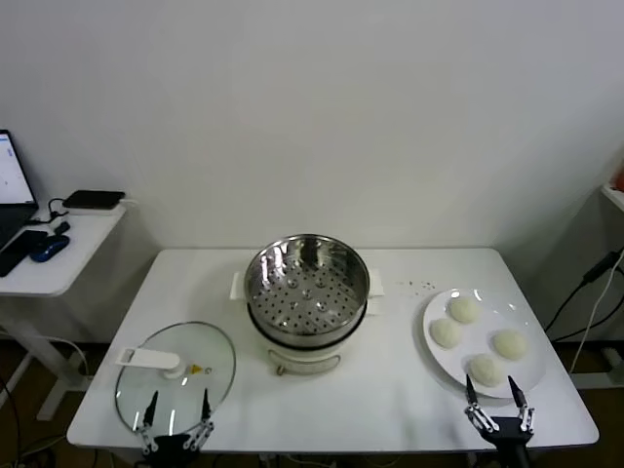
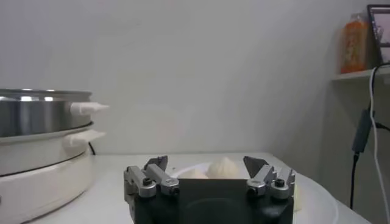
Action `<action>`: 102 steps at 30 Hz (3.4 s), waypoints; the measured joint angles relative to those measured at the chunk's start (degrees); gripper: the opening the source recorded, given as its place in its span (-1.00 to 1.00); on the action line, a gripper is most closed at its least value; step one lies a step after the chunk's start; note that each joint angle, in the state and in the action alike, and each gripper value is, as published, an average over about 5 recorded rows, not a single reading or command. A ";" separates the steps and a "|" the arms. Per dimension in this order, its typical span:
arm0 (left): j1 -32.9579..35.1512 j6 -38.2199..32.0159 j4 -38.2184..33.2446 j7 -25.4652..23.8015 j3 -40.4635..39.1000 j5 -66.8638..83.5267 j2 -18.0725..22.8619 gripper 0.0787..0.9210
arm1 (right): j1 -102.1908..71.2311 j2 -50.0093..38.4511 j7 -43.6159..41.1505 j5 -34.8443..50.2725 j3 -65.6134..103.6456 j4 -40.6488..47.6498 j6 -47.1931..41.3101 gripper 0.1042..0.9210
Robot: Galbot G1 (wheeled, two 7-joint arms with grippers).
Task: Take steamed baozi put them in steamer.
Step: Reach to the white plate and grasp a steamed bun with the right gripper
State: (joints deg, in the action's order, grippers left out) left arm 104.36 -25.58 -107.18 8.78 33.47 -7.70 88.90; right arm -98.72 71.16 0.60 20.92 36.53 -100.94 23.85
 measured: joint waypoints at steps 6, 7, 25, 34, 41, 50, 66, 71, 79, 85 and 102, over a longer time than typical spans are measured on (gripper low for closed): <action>-0.09 -0.03 -0.10 0.11 0.07 -0.40 -0.43 0.77 | 1.89 -1.11 0.63 -0.69 1.35 -1.13 -5.95 0.76; -0.14 -0.04 -0.12 0.14 0.12 -0.46 -0.51 0.77 | 2.48 -1.45 0.69 -0.83 1.60 -1.30 -7.31 0.76; -1.28 -0.66 0.69 0.20 0.31 -1.86 -0.97 0.77 | 19.38 -14.63 -0.12 -5.37 -0.39 -1.46 -36.46 0.76; -1.70 -1.19 1.53 0.20 0.42 -2.85 -1.39 0.77 | 26.79 -27.40 -10.74 -10.69 -4.90 0.12 -48.82 0.76; -2.46 -1.64 2.55 0.16 0.20 -3.89 -1.45 0.77 | 33.81 -38.05 -21.93 -14.75 -11.66 3.37 -50.72 0.76; -2.81 -2.21 3.58 0.06 0.03 -5.40 -1.43 0.77 | 53.57 -46.25 -37.68 -18.77 -32.19 10.75 -44.61 0.76; -1.96 -3.02 4.55 0.05 0.73 -7.02 -0.67 0.77 | 98.17 -40.42 -57.45 -19.55 -78.71 32.92 -28.33 0.76; -1.78 -2.98 4.86 -0.26 1.11 -7.33 -0.64 0.77 | 104.67 -35.77 -60.32 -19.29 -86.23 39.97 -24.59 0.76; -2.06 -2.76 5.68 -0.90 1.56 -7.69 -0.96 0.77 | 108.68 -29.69 -62.67 -20.36 -92.14 48.34 -21.11 0.76; -2.10 -2.61 6.27 -1.37 1.69 -8.05 -1.24 0.77 | 108.82 -26.02 -63.36 -22.23 -93.04 53.38 -19.74 0.76; -2.71 -2.46 7.47 -1.69 2.27 -8.89 -1.37 0.77 | 105.55 -19.54 -63.91 -27.81 -89.53 63.68 -17.59 0.76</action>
State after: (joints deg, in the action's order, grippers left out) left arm 101.65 -28.04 -99.71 7.09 35.73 -16.59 87.54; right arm 6.83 51.62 -63.31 -6.89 -53.00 -37.26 6.26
